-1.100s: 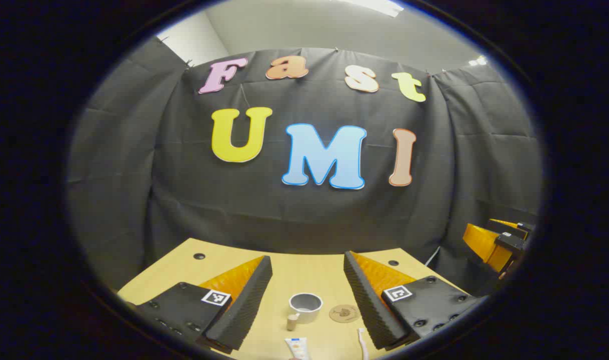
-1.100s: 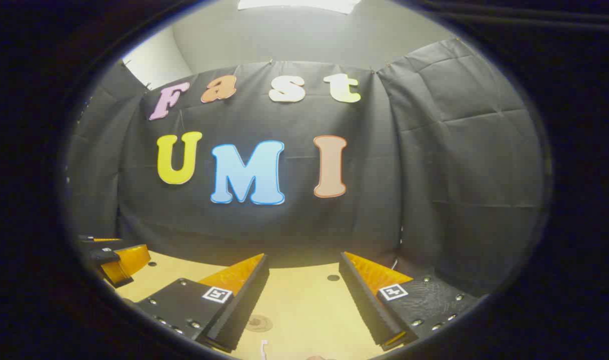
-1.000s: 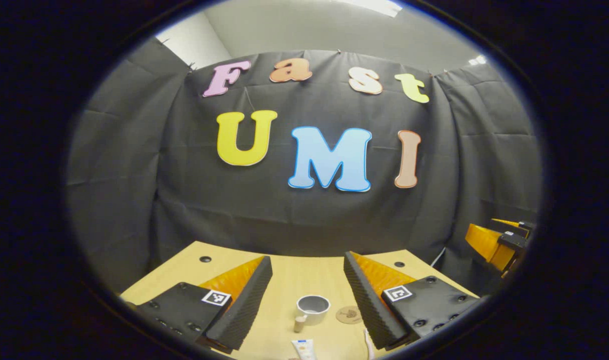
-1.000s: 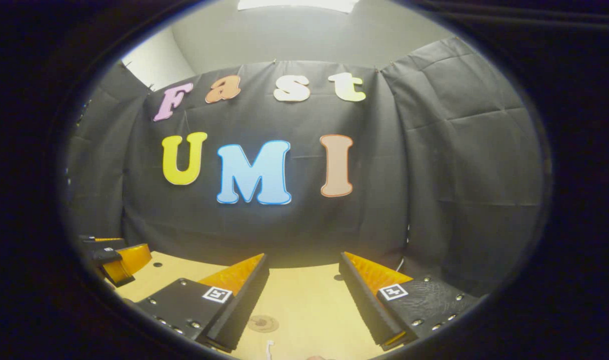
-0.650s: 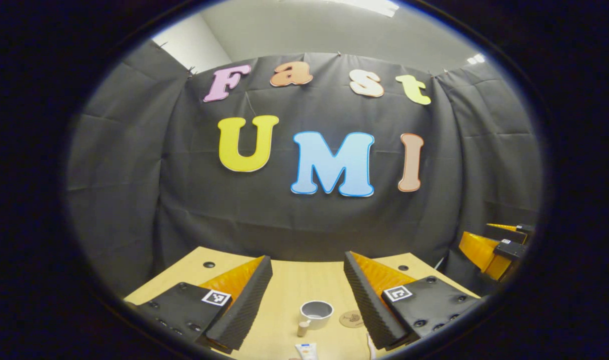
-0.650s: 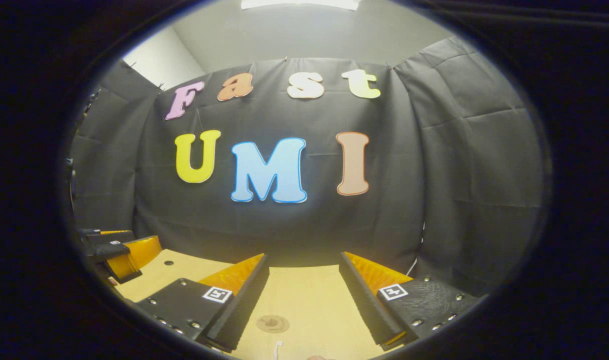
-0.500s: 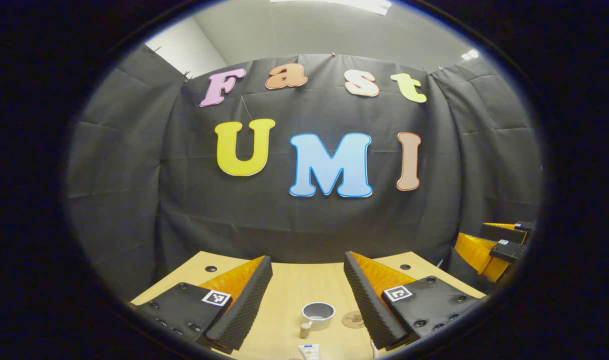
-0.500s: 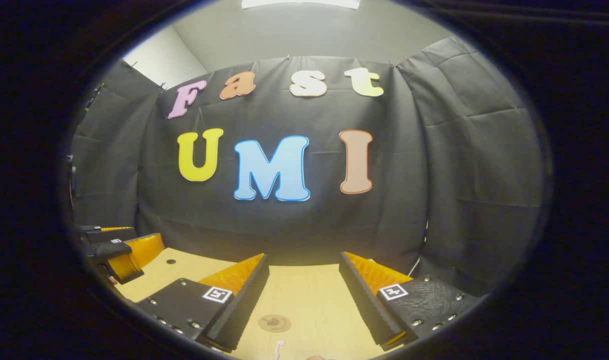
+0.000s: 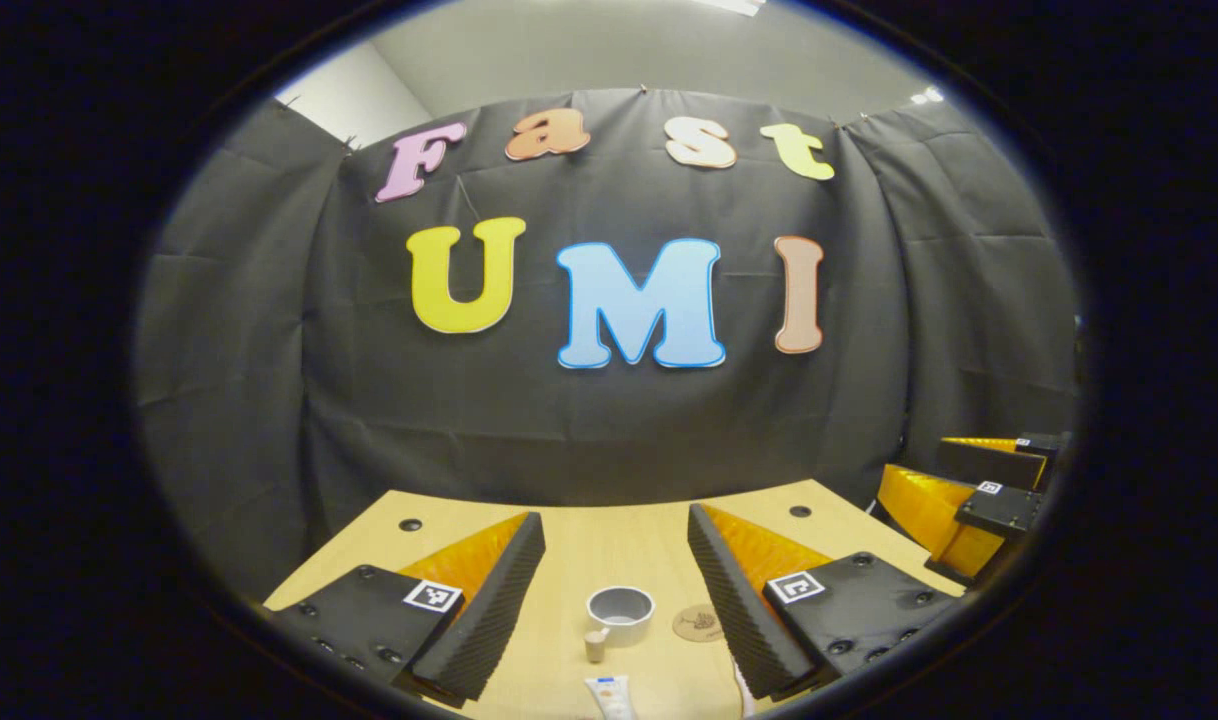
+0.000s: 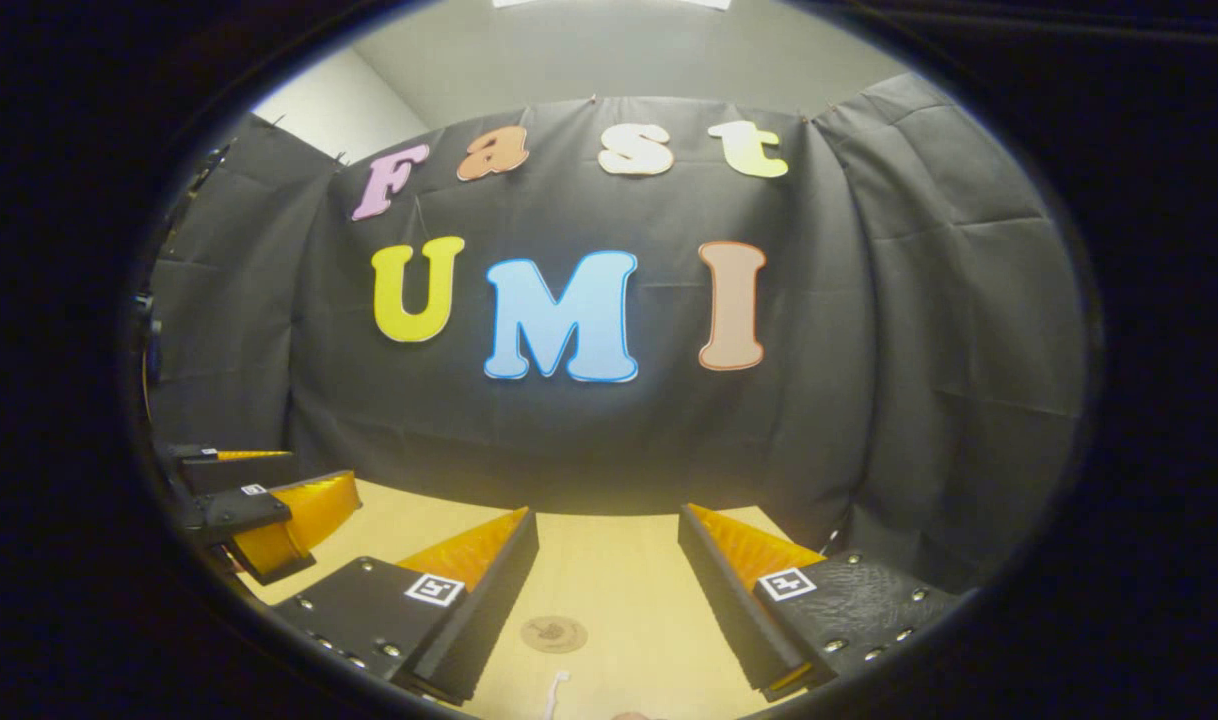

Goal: Put the toothbrush and toothpaste on the desktop into the cup, then pick up the cup and place it on the coaster on the desktop.

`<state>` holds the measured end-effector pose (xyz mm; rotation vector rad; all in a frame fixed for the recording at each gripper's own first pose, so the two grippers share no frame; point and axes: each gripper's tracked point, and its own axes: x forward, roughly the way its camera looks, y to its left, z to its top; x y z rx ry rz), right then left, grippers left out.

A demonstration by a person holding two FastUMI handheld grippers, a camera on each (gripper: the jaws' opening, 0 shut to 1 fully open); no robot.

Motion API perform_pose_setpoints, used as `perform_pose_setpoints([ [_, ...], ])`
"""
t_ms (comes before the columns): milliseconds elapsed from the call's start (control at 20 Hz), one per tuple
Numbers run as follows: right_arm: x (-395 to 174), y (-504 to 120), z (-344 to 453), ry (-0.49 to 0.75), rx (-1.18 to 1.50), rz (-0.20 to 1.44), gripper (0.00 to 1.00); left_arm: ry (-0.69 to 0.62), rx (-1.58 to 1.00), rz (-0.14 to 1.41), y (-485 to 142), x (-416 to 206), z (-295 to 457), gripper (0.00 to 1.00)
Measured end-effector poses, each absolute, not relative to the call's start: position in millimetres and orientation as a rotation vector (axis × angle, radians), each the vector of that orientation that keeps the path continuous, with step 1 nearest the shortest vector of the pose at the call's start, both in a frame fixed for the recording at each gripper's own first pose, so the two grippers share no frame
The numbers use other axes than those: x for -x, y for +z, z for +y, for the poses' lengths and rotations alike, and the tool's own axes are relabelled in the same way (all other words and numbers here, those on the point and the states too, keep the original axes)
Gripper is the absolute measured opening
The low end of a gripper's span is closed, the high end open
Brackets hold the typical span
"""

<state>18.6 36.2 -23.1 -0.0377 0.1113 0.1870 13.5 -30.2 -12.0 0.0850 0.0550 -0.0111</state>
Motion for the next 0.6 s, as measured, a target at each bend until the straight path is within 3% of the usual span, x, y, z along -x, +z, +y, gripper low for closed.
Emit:
perform_pose_setpoints([
  [150,-22.1,-46.8,40.8,0.207,0.035,0.177,0.92,-0.038,-0.083,0.132,-44.5,-17.8,-36.5,0.99],
  [300,-24.9,-75.8,49.9,0.235,0.013,0.271,0.91,-0.047,-0.081,0.229,-87.8,-19.9,-32.8,0.92],
  [350,-25.6,-84.1,51.5,0.242,0.005,0.297,0.92,-0.048,-0.081,0.259,-103.5,-19.3,-30.6,0.99],
  [450,-27.5,-107.0,55.7,0.254,-0.002,0.368,0.91,-0.045,-0.079,0.332,-137.8,-17.9,-24.7,0.96],
  [600,-25.0,-147.2,59.7,0.258,0.004,0.494,0.92,-0.036,-0.069,0.438,-185.7,-18.0,-12.3,0.99],
])
